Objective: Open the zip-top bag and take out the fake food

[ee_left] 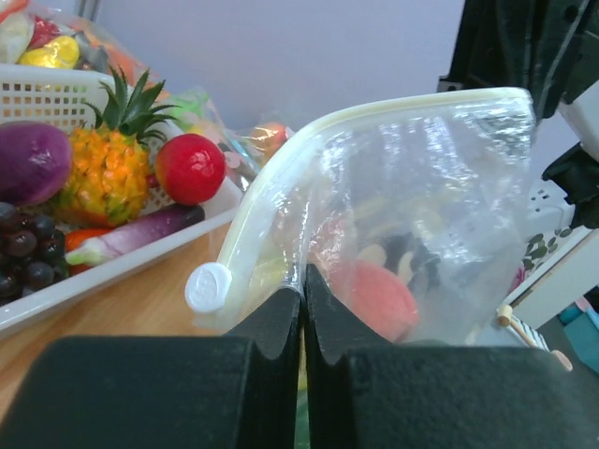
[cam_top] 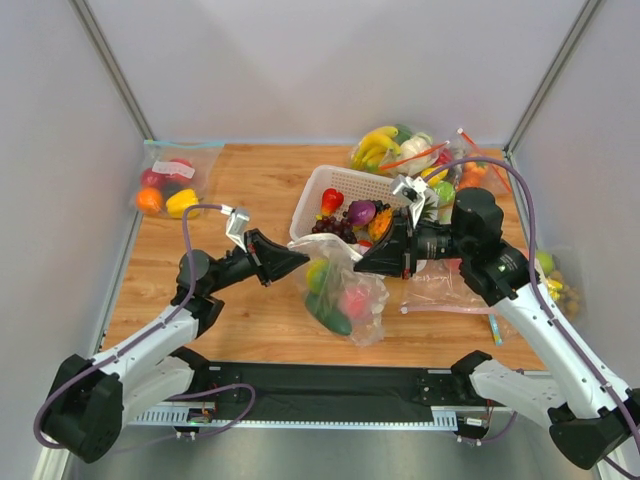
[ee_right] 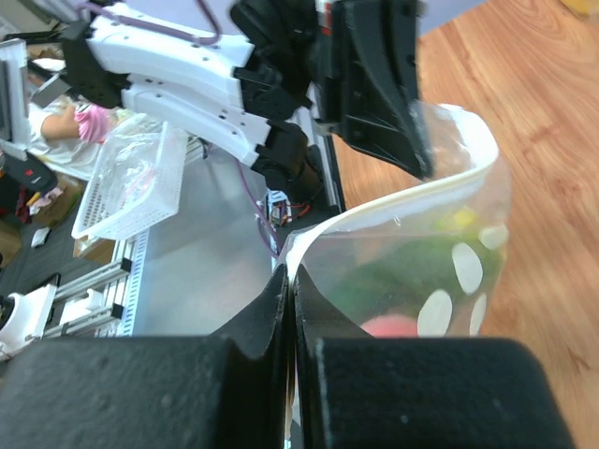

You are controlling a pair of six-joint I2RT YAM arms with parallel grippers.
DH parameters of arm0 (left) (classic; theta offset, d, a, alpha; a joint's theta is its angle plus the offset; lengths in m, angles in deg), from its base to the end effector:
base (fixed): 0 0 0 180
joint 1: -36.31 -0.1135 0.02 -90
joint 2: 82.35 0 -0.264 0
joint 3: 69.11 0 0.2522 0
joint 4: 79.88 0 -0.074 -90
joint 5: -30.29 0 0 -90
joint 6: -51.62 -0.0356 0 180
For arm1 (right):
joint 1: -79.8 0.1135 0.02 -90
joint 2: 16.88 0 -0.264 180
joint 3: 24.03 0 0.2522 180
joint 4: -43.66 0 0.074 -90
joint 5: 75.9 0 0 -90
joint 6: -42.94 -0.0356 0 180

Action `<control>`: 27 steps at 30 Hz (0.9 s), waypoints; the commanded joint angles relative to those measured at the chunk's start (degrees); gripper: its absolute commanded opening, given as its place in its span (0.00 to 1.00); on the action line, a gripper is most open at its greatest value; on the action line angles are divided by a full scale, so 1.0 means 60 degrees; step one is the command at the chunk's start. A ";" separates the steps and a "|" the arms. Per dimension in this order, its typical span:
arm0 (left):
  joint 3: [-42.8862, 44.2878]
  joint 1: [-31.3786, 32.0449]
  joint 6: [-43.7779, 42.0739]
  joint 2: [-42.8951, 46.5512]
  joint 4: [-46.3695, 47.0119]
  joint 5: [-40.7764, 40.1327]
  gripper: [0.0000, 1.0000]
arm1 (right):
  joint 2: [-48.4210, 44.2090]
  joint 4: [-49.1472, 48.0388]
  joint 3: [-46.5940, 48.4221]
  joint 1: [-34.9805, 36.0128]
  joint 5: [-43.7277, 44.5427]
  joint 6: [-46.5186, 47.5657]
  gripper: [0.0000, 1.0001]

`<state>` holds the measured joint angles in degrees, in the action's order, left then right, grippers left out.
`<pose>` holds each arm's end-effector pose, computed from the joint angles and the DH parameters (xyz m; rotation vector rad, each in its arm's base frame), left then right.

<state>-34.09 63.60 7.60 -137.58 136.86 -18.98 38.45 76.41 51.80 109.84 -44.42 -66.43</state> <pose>0.1697 -0.1137 0.2720 0.4495 1.4612 -1.5021 0.1549 0.1247 0.3993 -0.9601 1.6872 1.4966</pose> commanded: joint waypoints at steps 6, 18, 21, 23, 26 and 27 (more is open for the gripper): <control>0.0850 -0.0022 -0.2237 0.1951 -0.3532 0.0316 0.00 | -0.0169 0.2605 -0.0031 -0.0217 0.2045 0.1734 0.06; 0.2858 -0.0007 -0.4425 0.2378 -0.8226 0.1546 0.00 | 0.0358 0.1145 0.0408 -0.0217 0.2049 0.1210 0.63; 0.3165 -0.0007 -0.4644 0.2173 -0.8634 0.1751 0.00 | 0.0679 0.0383 0.0495 -0.0217 0.2005 0.0698 0.66; 0.3370 0.0008 -0.5125 0.1983 -0.9218 0.1694 0.00 | 0.1001 -0.0101 0.0511 -0.0144 0.1975 0.0374 0.66; 0.3678 0.0080 -0.5668 0.1733 -0.9778 0.1533 0.00 | 0.1485 -0.0263 0.0584 0.0134 0.2180 0.0139 0.66; 0.3708 0.0095 -0.5772 0.1617 -0.9852 0.1488 0.00 | 0.1602 -0.0437 0.0511 0.0207 0.2195 -0.0021 0.66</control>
<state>-15.27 63.75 -21.89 -127.32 80.82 -10.70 46.14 79.38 53.17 109.64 -31.83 -63.09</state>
